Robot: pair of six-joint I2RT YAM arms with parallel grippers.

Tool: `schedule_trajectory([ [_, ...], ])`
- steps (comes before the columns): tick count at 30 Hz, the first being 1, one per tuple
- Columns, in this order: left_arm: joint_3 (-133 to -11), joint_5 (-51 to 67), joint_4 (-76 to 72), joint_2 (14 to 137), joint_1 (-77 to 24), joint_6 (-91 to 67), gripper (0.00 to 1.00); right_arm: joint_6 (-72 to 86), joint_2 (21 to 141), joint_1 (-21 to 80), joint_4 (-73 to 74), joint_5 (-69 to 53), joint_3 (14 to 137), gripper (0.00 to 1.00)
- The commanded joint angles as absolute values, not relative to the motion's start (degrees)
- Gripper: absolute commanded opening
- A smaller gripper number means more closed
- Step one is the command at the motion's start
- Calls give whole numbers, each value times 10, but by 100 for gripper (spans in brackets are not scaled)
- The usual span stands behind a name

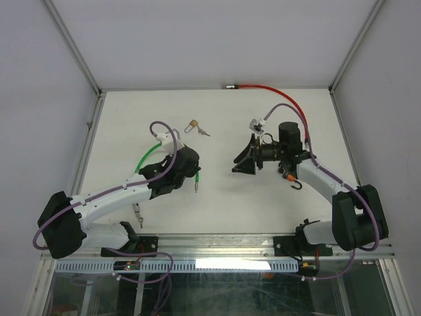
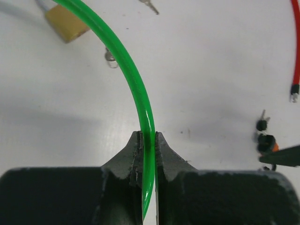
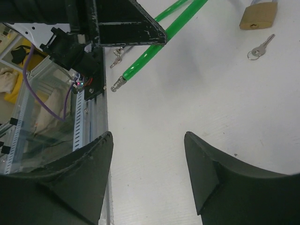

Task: Lock with the key
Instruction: Pick up the lock from the center of the board.

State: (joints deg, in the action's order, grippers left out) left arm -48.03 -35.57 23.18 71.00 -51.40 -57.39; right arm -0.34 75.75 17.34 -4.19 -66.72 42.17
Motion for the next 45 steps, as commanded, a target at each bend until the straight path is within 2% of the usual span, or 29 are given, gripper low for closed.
schedule_trajectory([
  [1, -499, -378, 105, 702, -552, -550, 0, 112, 782, 196, -192, -662, 408, 65],
  [8, -522, -422, 43, 729, -590, -551, 0, 187, 792, 218, -283, -647, 386, 74],
  [15, -526, -428, 10, 738, -597, -549, 0, 178, 793, 223, -290, -664, 390, 74],
  [17, -528, -426, 9, 737, -597, -548, 0, 133, 785, 223, -247, -680, 403, 74],
  [20, -524, -417, 10, 728, -597, -541, 0, 133, 747, 223, -42, -680, 448, 74],
  [21, -521, -413, 6, 726, -597, -538, 0, -179, 727, 224, 14, -693, 459, 74],
  [22, -517, -406, 2, 723, -597, -532, 0, -273, 711, 224, 59, -694, 464, 75],
  [25, -508, -375, -3, 716, -597, -524, 0, -472, 661, 224, 136, -710, 449, 80],
  [29, -497, -341, -3, 702, -597, -507, 0, -619, 604, 224, 177, -710, 424, 97],
  [33, -492, -305, -5, 689, -597, -496, 0, -754, 593, 228, 266, -698, 466, 99],
  [35, -496, -289, -1, 687, -597, -490, 0, -823, 603, 237, 336, -685, 505, 96],
  [37, -505, -275, 5, 689, -596, -486, 0, -892, 612, 255, 391, -661, 536, 84],
  [39, -516, -262, 12, 693, -595, -483, 0, -939, 616, 274, 421, -637, 552, 67],
  [40, -521, -253, 15, 697, -595, -482, 0, -951, 614, 282, 425, -633, 553, 63],
  [45, -542, -220, 23, 720, -594, -483, 0, -1003, 610, 313, 438, -615, 539, 50],
])
